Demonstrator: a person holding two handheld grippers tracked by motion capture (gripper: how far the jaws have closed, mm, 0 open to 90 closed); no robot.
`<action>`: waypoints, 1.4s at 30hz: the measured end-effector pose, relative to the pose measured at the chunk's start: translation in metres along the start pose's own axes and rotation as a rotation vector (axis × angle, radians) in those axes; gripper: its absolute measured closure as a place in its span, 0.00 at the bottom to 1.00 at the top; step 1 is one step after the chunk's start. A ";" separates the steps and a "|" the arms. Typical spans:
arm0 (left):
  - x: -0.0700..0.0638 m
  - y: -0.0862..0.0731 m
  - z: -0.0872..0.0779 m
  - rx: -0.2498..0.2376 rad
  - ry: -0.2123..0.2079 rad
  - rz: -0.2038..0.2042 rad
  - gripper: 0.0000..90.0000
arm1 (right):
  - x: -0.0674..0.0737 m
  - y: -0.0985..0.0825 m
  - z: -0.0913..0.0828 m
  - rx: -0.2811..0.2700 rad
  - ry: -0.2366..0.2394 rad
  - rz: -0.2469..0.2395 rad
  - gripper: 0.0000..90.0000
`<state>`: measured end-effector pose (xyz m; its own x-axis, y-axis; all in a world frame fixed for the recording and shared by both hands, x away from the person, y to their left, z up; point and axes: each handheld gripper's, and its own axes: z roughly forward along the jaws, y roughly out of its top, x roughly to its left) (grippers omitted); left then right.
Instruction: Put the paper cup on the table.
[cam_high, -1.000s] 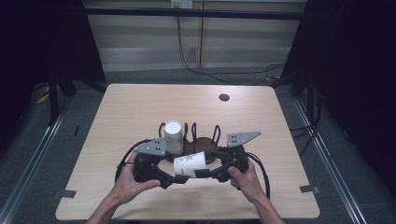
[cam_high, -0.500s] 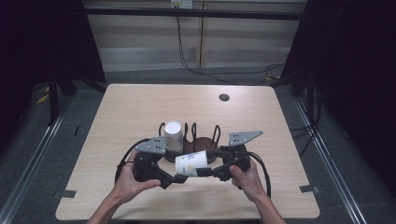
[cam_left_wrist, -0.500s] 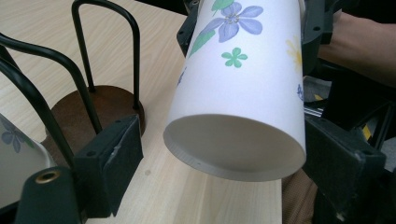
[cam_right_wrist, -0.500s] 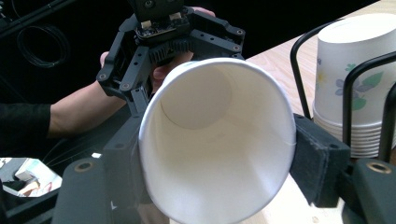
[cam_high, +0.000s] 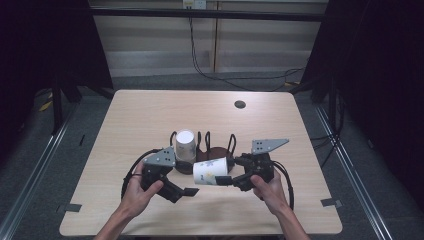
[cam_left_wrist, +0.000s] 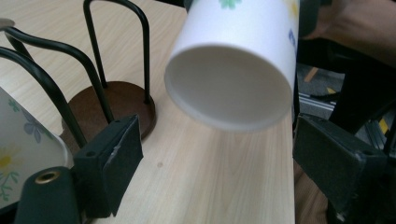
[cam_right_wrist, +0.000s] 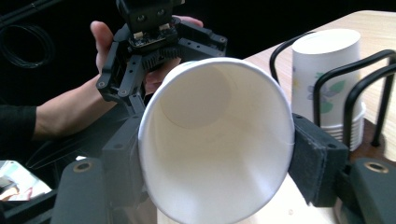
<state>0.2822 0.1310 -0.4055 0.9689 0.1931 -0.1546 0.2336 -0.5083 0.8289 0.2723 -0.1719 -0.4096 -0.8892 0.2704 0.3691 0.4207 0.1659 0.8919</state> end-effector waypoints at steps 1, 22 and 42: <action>0.001 0.000 0.000 0.008 0.012 -0.002 0.18 | 0.000 0.000 -0.001 -0.001 -0.005 0.002 0.33; 0.002 -0.034 -0.005 0.064 0.087 -0.029 0.18 | -0.007 -0.007 -0.035 0.088 -0.158 0.040 0.34; 0.012 -0.050 -0.022 0.056 0.140 -0.070 0.18 | -0.017 -0.004 -0.070 0.165 -0.278 0.077 0.34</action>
<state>0.2803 0.1777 -0.4369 0.9300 0.3433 -0.1312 0.3084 -0.5346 0.7868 0.2731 -0.2436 -0.4007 -0.7801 0.5327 0.3283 0.5283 0.2797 0.8017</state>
